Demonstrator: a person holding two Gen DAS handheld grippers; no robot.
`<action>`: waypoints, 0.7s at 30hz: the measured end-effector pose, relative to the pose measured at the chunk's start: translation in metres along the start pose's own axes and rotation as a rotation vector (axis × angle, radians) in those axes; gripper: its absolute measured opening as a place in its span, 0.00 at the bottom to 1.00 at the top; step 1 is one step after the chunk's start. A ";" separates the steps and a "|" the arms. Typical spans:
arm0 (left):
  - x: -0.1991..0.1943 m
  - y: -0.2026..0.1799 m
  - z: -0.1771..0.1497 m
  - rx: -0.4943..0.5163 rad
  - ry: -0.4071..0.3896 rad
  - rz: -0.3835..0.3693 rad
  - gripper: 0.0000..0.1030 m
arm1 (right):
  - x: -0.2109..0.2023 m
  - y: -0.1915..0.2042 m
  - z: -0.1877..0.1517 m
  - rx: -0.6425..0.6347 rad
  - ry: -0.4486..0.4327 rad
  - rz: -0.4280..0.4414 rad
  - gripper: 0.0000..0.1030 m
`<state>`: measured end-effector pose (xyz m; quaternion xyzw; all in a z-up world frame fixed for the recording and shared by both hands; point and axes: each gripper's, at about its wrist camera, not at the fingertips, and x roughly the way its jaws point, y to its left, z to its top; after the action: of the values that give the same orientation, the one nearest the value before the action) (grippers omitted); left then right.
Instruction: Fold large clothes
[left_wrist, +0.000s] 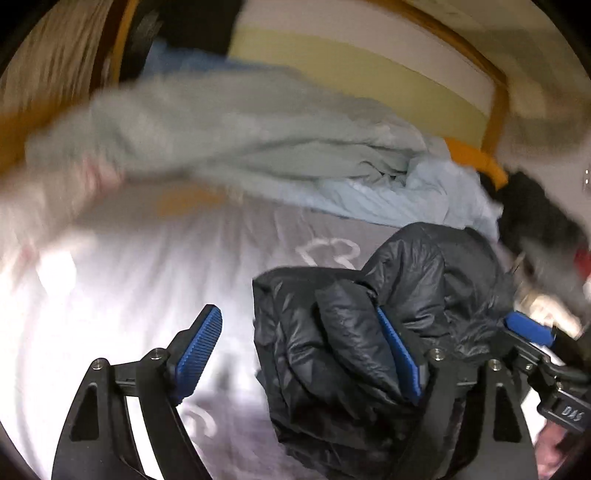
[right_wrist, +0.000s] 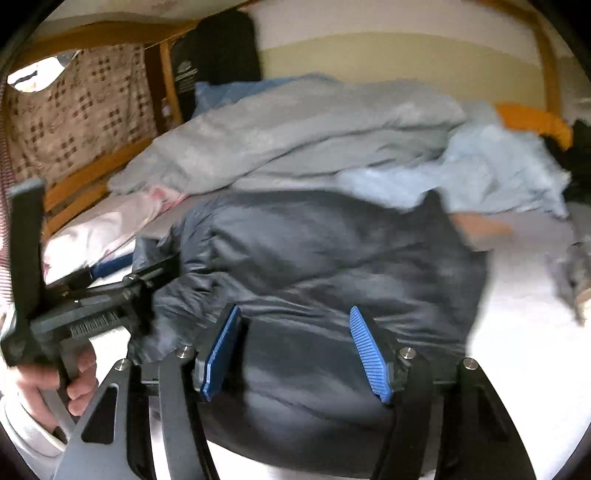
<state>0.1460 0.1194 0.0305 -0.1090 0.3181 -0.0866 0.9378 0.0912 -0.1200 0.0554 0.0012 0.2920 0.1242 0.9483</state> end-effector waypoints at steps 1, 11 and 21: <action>0.005 0.004 0.000 -0.018 0.030 -0.010 0.74 | -0.005 -0.006 0.000 -0.004 -0.020 -0.038 0.63; 0.040 0.003 -0.031 -0.055 0.194 -0.014 0.74 | 0.019 -0.061 -0.011 0.091 0.087 -0.074 0.65; 0.051 0.004 -0.037 -0.047 0.211 -0.013 0.74 | 0.047 -0.080 -0.036 0.179 0.146 -0.047 0.77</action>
<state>0.1638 0.1056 -0.0289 -0.1231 0.4162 -0.0962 0.8958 0.1276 -0.1894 -0.0059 0.0700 0.3703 0.0748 0.9233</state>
